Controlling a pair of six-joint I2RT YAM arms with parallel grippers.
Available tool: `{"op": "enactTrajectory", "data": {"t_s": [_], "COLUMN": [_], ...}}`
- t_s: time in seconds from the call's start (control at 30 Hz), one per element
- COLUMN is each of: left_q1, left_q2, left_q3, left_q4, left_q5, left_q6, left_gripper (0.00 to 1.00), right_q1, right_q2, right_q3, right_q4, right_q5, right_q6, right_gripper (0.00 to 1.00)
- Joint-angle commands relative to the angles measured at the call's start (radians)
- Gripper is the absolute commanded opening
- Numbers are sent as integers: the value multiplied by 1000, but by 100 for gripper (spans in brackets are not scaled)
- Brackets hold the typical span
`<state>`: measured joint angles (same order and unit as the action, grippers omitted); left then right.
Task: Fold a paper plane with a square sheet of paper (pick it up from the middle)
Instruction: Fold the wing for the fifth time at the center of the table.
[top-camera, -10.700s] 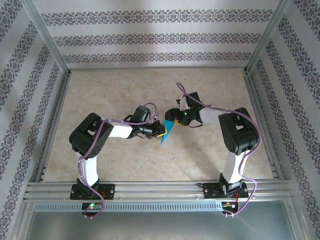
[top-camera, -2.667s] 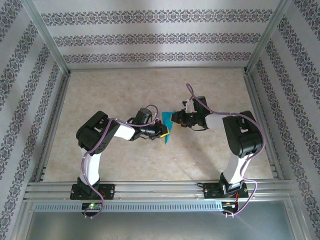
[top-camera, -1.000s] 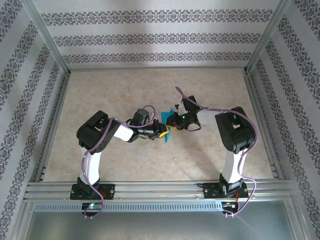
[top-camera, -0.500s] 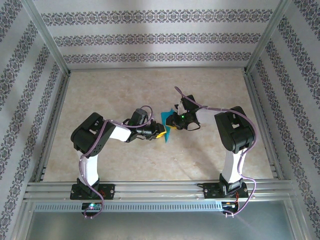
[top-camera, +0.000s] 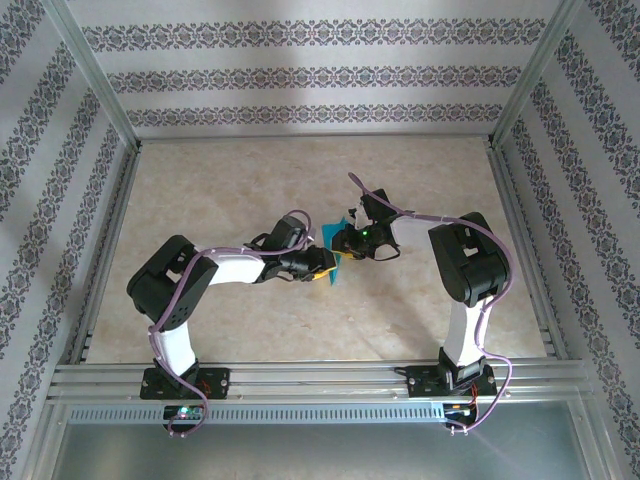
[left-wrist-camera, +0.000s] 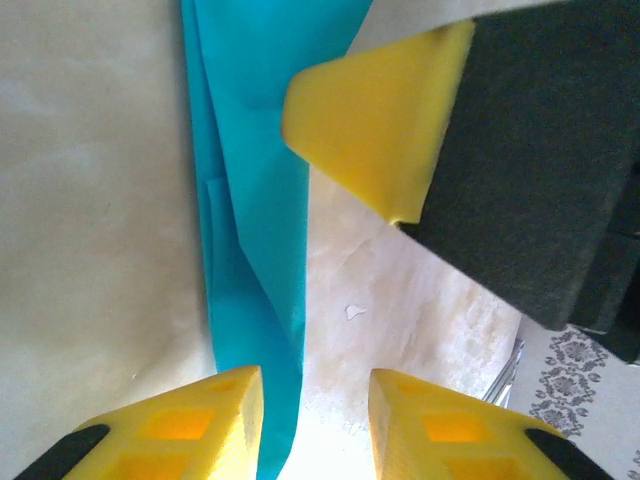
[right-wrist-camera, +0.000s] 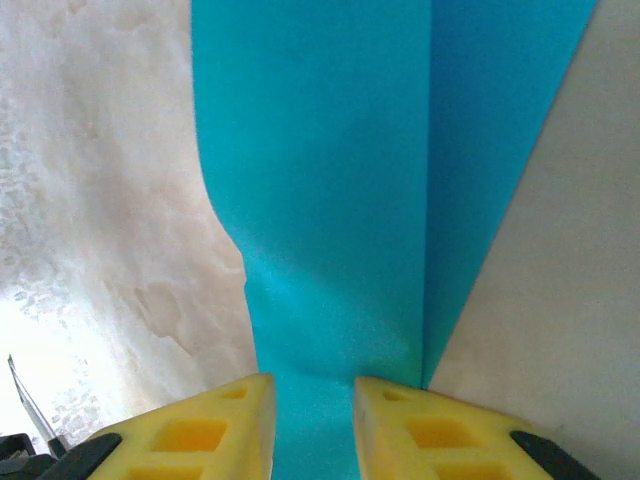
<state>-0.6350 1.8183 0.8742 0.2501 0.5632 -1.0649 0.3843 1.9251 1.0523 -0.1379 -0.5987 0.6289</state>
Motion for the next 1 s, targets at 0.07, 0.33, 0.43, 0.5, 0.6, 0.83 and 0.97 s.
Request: {"op": "enactTrajectory", "data": {"t_s": [0.07,0.33,0.43,0.5,0.6,0.83,0.97], "left_q1": [-17,-27,-30,-32,-34,-34,-27], "left_q2": [38,69,79,88,100,103,103], "left_q3": [51,92,106,107,108,96,69], "left_q4": [-72,-123,-163,-169,-162,-161,-143], "left_q5": [-8,-9,-20,-22,-10,-17,-19], "left_q6": [49,84,104,108,108,108,98], "left_gripper": [32,26,26,26,26,19,16], "right_q1": [8,8,8,8,8,5,1], "right_q2": [45,48,47,48,49,49,49], "right_q3": [1,3,3,4,4,9,12], "right_q4": [-49,-50,-49,-52,-49,-53,-54], "right_q5": [71,72,73,73,71,68,62], "right_q6": [2,5,6,6,9,12,11], "right_gripper": [31,31,31,31,31,32,34]}}
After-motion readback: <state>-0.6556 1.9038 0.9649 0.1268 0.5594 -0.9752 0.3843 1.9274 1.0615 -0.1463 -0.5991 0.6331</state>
